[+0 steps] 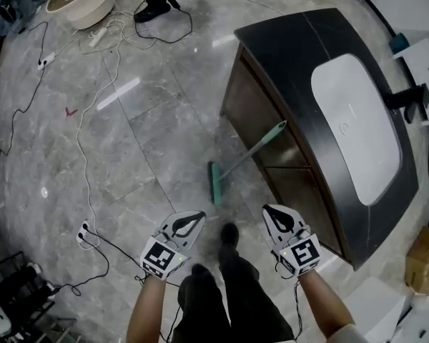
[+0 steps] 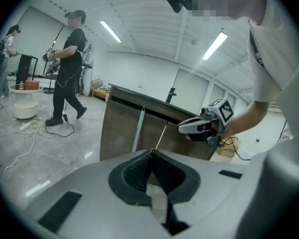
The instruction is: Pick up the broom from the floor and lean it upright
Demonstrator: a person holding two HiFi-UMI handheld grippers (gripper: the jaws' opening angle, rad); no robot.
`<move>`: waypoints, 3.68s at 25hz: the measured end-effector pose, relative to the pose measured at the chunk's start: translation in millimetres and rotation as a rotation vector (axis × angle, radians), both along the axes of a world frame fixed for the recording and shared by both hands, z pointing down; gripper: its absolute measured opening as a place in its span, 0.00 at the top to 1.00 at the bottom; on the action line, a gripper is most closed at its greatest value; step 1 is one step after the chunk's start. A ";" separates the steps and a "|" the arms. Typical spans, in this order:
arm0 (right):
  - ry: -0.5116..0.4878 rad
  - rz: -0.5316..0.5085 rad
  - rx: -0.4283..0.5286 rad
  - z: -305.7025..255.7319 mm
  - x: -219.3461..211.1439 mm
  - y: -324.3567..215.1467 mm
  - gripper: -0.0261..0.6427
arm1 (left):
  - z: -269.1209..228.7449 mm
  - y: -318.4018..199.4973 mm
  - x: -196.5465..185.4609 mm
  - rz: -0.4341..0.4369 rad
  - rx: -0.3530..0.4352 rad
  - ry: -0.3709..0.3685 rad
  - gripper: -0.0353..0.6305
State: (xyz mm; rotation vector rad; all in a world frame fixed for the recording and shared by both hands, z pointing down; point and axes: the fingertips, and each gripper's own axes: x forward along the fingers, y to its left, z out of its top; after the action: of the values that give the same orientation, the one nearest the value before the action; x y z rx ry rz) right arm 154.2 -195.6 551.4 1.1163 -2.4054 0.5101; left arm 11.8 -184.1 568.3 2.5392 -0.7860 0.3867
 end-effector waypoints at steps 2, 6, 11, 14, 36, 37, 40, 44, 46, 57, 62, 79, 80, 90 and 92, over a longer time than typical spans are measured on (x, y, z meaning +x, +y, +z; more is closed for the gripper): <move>0.007 -0.001 -0.024 -32.8 3.5 3.0 0.96 | -36.8 1.4 3.3 -0.011 -0.019 0.002 0.93; -0.028 0.028 -0.062 -96.8 13.5 -0.6 0.96 | -109.7 -4.4 7.2 -0.020 -0.029 -0.009 0.93; -0.077 0.052 -0.080 -181.7 26.5 12.5 0.96 | -203.3 4.9 14.0 -0.034 -0.043 -0.056 0.93; -0.088 0.082 -0.082 -223.7 38.7 14.2 0.96 | -256.5 16.2 22.5 -0.023 -0.036 -0.083 0.93; -0.032 0.465 0.019 -366.7 -27.5 65.4 0.96 | -400.9 20.1 -89.5 0.237 0.044 -0.020 0.93; -0.030 0.487 0.023 -371.6 -37.0 70.8 0.96 | -401.3 21.8 -96.2 0.258 0.048 -0.027 0.93; -0.019 0.538 0.032 -387.0 -63.1 89.6 0.96 | -406.0 25.7 -112.0 0.301 0.054 -0.019 0.93; -0.004 0.582 0.059 -406.5 -80.9 113.4 0.96 | -414.8 34.0 -118.1 0.358 0.065 -0.010 0.93; -0.013 0.612 0.070 -415.5 -79.3 128.0 0.96 | -421.3 42.8 -115.4 0.377 0.075 -0.010 0.93; -0.013 0.586 0.130 -463.3 -50.6 193.6 0.96 | -451.9 82.3 -98.5 0.318 0.118 -0.012 0.93; -0.041 0.587 0.162 -475.4 -27.9 209.0 0.96 | -467.8 101.0 -85.6 0.304 0.156 -0.014 0.93; -0.041 0.511 0.164 -466.4 -27.2 230.1 0.96 | -469.1 121.5 -66.2 0.277 0.142 0.004 0.93; -0.042 0.513 0.164 -466.1 -26.6 230.8 0.96 | -468.4 122.1 -65.5 0.279 0.141 0.004 0.93; -0.058 0.528 0.163 -467.1 -25.4 233.8 0.96 | -465.6 122.7 -66.5 0.279 0.128 0.005 0.93; -0.059 0.526 0.165 -467.9 -29.0 232.3 0.96 | -465.7 121.1 -69.9 0.276 0.127 0.009 0.93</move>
State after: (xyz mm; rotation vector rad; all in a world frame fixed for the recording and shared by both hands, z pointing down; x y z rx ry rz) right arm 125.1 36.6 83.5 1.8462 -2.2189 0.5159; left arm -58.1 -62.9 102.6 2.7754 -0.4689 0.4249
